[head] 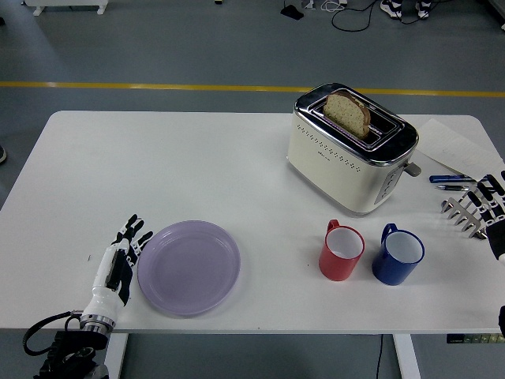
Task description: Push plate across desktop,pick up the break from the machine,place the break in the plate
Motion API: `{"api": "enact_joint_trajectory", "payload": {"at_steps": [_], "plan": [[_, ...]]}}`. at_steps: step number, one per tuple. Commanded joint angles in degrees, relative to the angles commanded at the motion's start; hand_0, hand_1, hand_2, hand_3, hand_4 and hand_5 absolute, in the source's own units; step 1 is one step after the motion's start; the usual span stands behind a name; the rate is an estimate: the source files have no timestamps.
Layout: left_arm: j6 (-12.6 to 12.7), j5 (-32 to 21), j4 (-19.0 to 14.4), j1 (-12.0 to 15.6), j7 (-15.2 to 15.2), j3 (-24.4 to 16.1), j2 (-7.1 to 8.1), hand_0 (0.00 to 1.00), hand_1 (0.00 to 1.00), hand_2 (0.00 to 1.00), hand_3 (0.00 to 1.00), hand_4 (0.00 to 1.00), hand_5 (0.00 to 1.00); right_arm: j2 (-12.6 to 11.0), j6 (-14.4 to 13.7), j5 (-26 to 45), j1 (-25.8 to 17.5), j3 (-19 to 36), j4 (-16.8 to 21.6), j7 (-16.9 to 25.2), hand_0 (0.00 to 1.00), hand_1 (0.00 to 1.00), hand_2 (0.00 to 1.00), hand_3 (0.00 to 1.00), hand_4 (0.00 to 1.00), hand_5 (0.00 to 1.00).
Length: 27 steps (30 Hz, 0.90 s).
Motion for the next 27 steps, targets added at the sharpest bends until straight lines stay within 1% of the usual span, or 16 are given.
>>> {"api": "enact_joint_trajectory", "payload": {"at_steps": [13, 20, 27], "plan": [[-1.5, -3.2, -0.5, -1.9, 0.5, 3.1, 0.22, 0.837, 0.862, 0.959, 0.990, 0.470, 0.998, 0.1, 0.0, 0.0, 0.2, -0.1, -0.1, 0.0, 0.669, 0.617, 0.639, 0.614, 0.419, 0.451], [-2.2, -4.6, 0.2, -2.7, 0.8, 4.3, 0.07, 0.835, 0.859, 0.958, 0.990, 0.471, 0.998, 0.0, 0.0, 0.0, 0.2, -0.1, -0.1, 0.0, 0.670, 0.618, 0.638, 0.615, 0.420, 0.452], [-2.4, -5.1, 1.5, -4.6, 0.8, 5.8, -0.21, 0.834, 0.857, 0.955, 0.982, 0.475, 0.998, 0.1, 0.0, 0.0, 0.3, -0.3, -0.1, 0.0, 0.672, 0.618, 0.638, 0.616, 0.420, 0.455]]}}
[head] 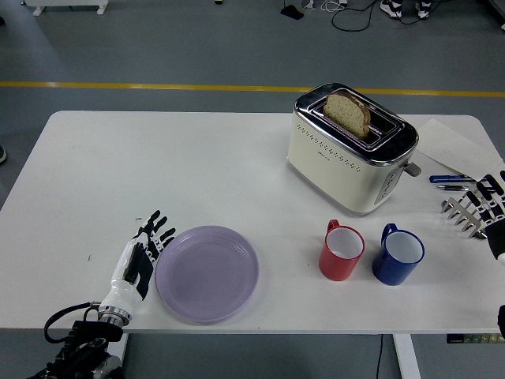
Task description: Push plate across desktop,pick up the break from the machine,place the break in the plate
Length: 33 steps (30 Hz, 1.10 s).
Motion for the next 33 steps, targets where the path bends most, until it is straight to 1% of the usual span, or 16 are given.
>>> {"api": "enact_joint_trajectory", "payload": {"at_steps": [5, 9, 13, 23, 27, 28, 29, 31, 32, 33], "plan": [[-0.3, -0.4, 0.7, -1.1, 0.2, 1.1, -0.14, 0.834, 0.857, 0.955, 0.982, 0.475, 0.998, 0.0, 0.0, 0.0, 0.1, 0.0, 0.0, 0.0, 0.672, 0.618, 0.638, 0.616, 0.420, 0.455], [-1.0, -0.5, 0.6, -1.6, 0.7, 1.9, -0.21, 0.834, 0.854, 0.952, 0.980, 0.476, 0.998, 0.0, 0.0, 0.0, 0.1, 0.0, 0.0, 0.0, 0.672, 0.618, 0.637, 0.616, 0.421, 0.458], [-1.8, -0.8, 0.4, -1.9, 1.2, 2.4, -0.10, 0.830, 0.849, 0.942, 0.977, 0.474, 0.998, 0.0, 0.0, 0.0, 0.0, 0.0, 0.0, 0.0, 0.671, 0.617, 0.637, 0.616, 0.420, 0.458], [-2.5, -0.8, -0.2, -2.2, 1.4, 2.6, -0.16, 0.827, 0.846, 0.937, 0.971, 0.474, 0.998, 0.1, 0.0, 0.0, 0.1, -0.2, -0.3, 0.0, 0.671, 0.617, 0.637, 0.616, 0.420, 0.457], [-1.7, -0.1, -0.6, -2.0, 1.3, 1.7, -0.22, 0.826, 0.845, 0.935, 0.969, 0.475, 0.998, 0.1, 0.0, 0.0, 0.2, -0.1, -0.2, 0.0, 0.670, 0.616, 0.635, 0.615, 0.420, 0.457], [-0.9, 0.6, -1.0, -1.6, 1.1, 0.5, -0.38, 0.826, 0.845, 0.935, 0.969, 0.475, 0.998, 0.1, 0.0, -0.2, 0.2, -0.2, -0.1, 0.0, 0.670, 0.616, 0.635, 0.615, 0.420, 0.457], [-0.6, 0.8, -1.1, -1.5, 1.1, 0.1, -0.44, 0.826, 0.845, 0.935, 0.969, 0.475, 0.998, 0.1, 0.0, -0.3, 0.2, -0.2, -0.1, 0.0, 0.670, 0.616, 0.635, 0.615, 0.420, 0.457], [1.1, 2.4, -2.0, -0.9, 0.8, -1.8, -0.70, 0.817, 0.842, 0.927, 0.958, 0.475, 0.998, -0.1, -0.2, -0.9, 0.1, -0.2, 0.2, 0.1, 0.670, 0.617, 0.635, 0.616, 0.421, 0.455], [2.8, 4.4, -3.0, -0.3, 0.9, -3.5, -0.87, 0.817, 0.842, 0.927, 0.958, 0.475, 0.998, -0.4, -0.5, -2.4, 0.2, -0.1, 0.5, 0.2, 0.670, 0.617, 0.635, 0.616, 0.421, 0.455], [3.3, 5.2, -3.2, -0.1, 0.9, -4.0, -0.90, 0.817, 0.842, 0.927, 0.958, 0.475, 0.998, -0.4, -0.6, -2.8, 0.2, -0.1, 0.5, 0.2, 0.670, 0.617, 0.635, 0.616, 0.421, 0.455]]}}
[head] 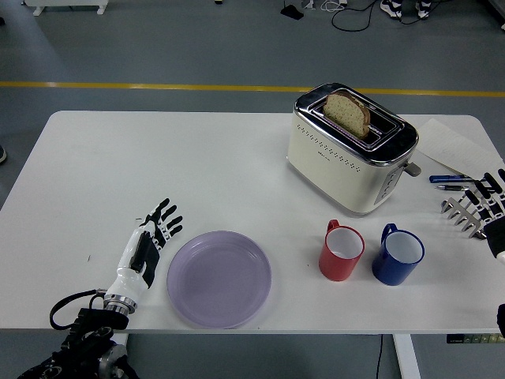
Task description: Push plate across desktop,pick up the break from the machine,place the break in the plate
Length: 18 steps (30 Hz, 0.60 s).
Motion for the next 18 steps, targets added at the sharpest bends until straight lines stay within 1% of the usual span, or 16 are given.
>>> {"api": "enact_joint_trajectory", "payload": {"at_steps": [2, 3, 5, 6, 7, 8, 9, 10, 11, 12, 14, 15, 16, 18], "plan": [[2.7, 4.0, -2.0, 1.3, 0.7, -3.1, -0.24, 0.817, 0.842, 0.927, 0.958, 0.475, 0.998, -1.0, -0.6, -2.9, 0.5, 0.1, 0.7, 0.2, 0.670, 0.617, 0.635, 0.616, 0.421, 0.455], [4.0, 6.0, -3.1, 2.1, 1.2, -4.8, -0.37, 0.769, 0.790, 0.844, 0.865, 0.471, 0.998, -1.7, -1.0, -4.8, 0.9, 0.0, 1.1, 0.3, 0.669, 0.617, 0.631, 0.616, 0.424, 0.454], [4.8, 7.9, -3.9, 2.7, 1.7, -6.5, -0.44, 0.769, 0.790, 0.844, 0.865, 0.471, 0.998, -2.3, -1.5, -7.0, 1.3, 0.0, 1.4, 0.4, 0.669, 0.617, 0.631, 0.616, 0.424, 0.454], [5.3, 9.3, -4.8, 3.3, 2.2, -7.9, -0.45, 0.769, 0.790, 0.844, 0.865, 0.471, 0.998, -3.0, -2.0, -9.0, 1.8, -0.2, 1.7, 0.5, 0.669, 0.617, 0.631, 0.616, 0.424, 0.454], [6.3, 10.7, -6.3, 4.5, 3.2, -9.4, -0.14, 0.769, 0.790, 0.844, 0.865, 0.471, 0.998, -4.1, -2.9, -11.3, 2.8, -0.7, 1.9, 0.7, 0.669, 0.617, 0.631, 0.616, 0.424, 0.454], [6.8, 11.5, -7.3, 5.1, 3.8, -10.4, 0.02, 0.769, 0.790, 0.844, 0.865, 0.471, 0.998, -4.8, -3.3, -13.8, 3.3, -1.0, 2.0, 0.8, 0.669, 0.617, 0.631, 0.616, 0.424, 0.454], [7.4, 12.1, -8.3, 5.9, 4.4, -11.1, 0.32, 0.723, 0.719, 0.760, 0.744, 0.452, 0.998, -5.5, -3.7, -15.7, 4.1, -1.6, 2.1, 0.9, 0.670, 0.641, 0.647, 0.629, 0.435, 0.447], [7.9, 12.5, -9.6, 6.7, 5.1, -11.7, 0.56, 0.723, 0.719, 0.760, 0.744, 0.452, 0.998, -6.3, -4.1, -17.9, 4.8, -2.0, 2.1, 1.0, 0.670, 0.641, 0.647, 0.629, 0.435, 0.447], [9.0, 13.2, -11.6, 8.1, 6.0, -12.4, 1.10, 0.723, 0.719, 0.760, 0.744, 0.452, 0.998, -7.7, -4.6, -20.5, 6.4, -3.1, 2.1, 0.8, 0.670, 0.641, 0.647, 0.629, 0.435, 0.447], [9.4, 13.4, -12.7, 8.7, 6.3, -12.7, 1.26, 0.723, 0.719, 0.760, 0.744, 0.452, 0.998, -8.2, -4.8, -23.1, 7.0, -3.5, 2.1, 0.7, 0.670, 0.641, 0.647, 0.629, 0.435, 0.447], [10.7, 13.0, -15.6, 11.2, 5.7, -13.1, 1.78, 0.723, 0.719, 0.760, 0.744, 0.452, 0.998, -10.4, -5.9, -27.6, 10.0, -5.8, 1.6, 0.2, 0.670, 0.641, 0.647, 0.629, 0.435, 0.447], [11.0, 12.8, -16.9, 12.2, 5.3, -13.2, 1.88, 0.691, 0.692, 0.724, 0.679, 0.427, 0.998, -11.1, -6.2, -29.8, 11.6, -6.8, 1.4, 0.0, 0.754, 0.747, 0.754, 0.750, 0.621, 0.417], [11.1, 12.7, -17.4, 12.6, 5.1, -13.2, 1.91, 0.691, 0.692, 0.724, 0.679, 0.427, 0.998, -11.4, -6.4, -32.4, 12.3, -7.1, 1.3, -0.1, 0.754, 0.747, 0.754, 0.750, 0.621, 0.417], [12.2, 11.6, -19.9, 15.2, 3.3, -12.4, 1.95, 0.691, 0.692, 0.724, 0.679, 0.427, 0.998, -13.3, -7.0, -37.1, 15.6, -9.9, 0.0, -1.3, 0.754, 0.747, 0.754, 0.750, 0.621, 0.417]]}}
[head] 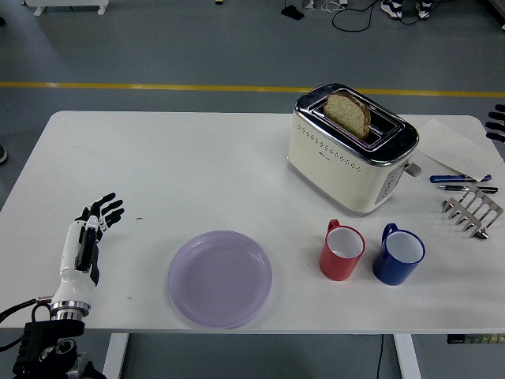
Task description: Push plate across desktop,pick up the break from the machine,place the break in the plate
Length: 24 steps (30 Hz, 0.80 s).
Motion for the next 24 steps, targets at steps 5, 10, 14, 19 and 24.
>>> {"api": "enact_joint_trajectory", "payload": {"at_steps": [5, 10, 14, 19, 24], "plan": [[2.2, -2.9, -4.3, 5.2, -2.6, 2.8, 0.21, 0.683, 0.689, 0.721, 0.664, 0.421, 0.998, -2.8, 0.6, -12.2, 8.7, -6.0, -3.5, -2.4, 0.807, 0.795, 0.827, 0.826, 0.705, 0.442], [2.4, -4.2, -6.4, 7.8, -2.7, 5.1, 1.34, 0.681, 0.685, 0.717, 0.670, 0.450, 0.998, -3.6, 1.9, -21.2, 17.5, -11.5, -8.8, -4.4, 0.839, 0.820, 0.855, 0.854, 0.734, 0.448], [2.6, -4.8, -7.0, 8.8, -2.9, 6.1, 2.31, 0.681, 0.685, 0.717, 0.670, 0.450, 0.998, -3.3, 3.7, -24.2, 23.9, -16.6, -13.3, -5.7, 0.839, 0.820, 0.855, 0.854, 0.734, 0.448], [2.9, -5.7, -6.7, 10.1, -3.2, 6.9, 2.64, 0.680, 0.683, 0.716, 0.666, 0.444, 0.998, -1.1, 6.1, -25.7, 29.7, -22.6, -18.5, -7.1, 0.854, 0.832, 0.869, 0.879, 0.770, 0.464], [3.8, -6.8, -6.6, 11.0, -4.1, 7.7, 2.89, 0.678, 0.681, 0.716, 0.657, 0.424, 0.998, 2.1, 7.7, -25.4, 34.4, -27.1, -23.8, -8.5, 0.860, 0.837, 0.877, 0.888, 0.784, 0.480]]}}
